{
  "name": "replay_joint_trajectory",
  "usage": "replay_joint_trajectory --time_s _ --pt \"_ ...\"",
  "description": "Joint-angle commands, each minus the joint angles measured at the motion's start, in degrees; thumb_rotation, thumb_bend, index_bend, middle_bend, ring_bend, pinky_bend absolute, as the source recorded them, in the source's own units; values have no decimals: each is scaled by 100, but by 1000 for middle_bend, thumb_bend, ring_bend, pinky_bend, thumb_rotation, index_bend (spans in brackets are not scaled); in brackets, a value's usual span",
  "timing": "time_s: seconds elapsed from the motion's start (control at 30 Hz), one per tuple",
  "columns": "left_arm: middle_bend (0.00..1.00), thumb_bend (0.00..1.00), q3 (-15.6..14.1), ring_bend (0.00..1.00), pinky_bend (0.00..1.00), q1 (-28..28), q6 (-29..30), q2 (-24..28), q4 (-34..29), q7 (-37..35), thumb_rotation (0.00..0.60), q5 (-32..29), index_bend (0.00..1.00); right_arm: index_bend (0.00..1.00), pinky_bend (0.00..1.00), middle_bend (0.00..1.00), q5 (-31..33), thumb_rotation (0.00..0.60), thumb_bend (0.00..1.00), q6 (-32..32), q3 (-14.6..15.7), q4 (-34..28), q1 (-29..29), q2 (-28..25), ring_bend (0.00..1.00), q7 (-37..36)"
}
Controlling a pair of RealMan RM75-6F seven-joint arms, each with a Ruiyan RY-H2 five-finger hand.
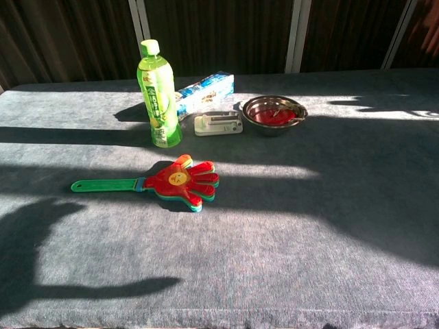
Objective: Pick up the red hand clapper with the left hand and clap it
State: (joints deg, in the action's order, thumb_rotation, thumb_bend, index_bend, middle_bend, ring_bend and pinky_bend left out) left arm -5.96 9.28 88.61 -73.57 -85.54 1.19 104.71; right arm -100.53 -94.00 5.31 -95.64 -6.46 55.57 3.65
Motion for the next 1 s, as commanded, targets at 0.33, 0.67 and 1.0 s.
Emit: replay_joint_trajectory --time_s 0.33,0.67,1.0 --pt "0 406 72 0 0 470 -589 -259 217 -563 600 4 0 0 0 0 32 600 144 24 -6 -8 7 -25 0 -40" --pt "0 407 531 0 0 1585 -2029 -786 740 -1738 600 -537 20 0 0 0 108 600 145 244 -10 -22 89 30 0 66" --pt "0 401 911 0 0 2307 -2561 -1705 1699 -2767 600 -944 124 0 0 0 213 600 145 306 -47 -41 128 8 0 38"
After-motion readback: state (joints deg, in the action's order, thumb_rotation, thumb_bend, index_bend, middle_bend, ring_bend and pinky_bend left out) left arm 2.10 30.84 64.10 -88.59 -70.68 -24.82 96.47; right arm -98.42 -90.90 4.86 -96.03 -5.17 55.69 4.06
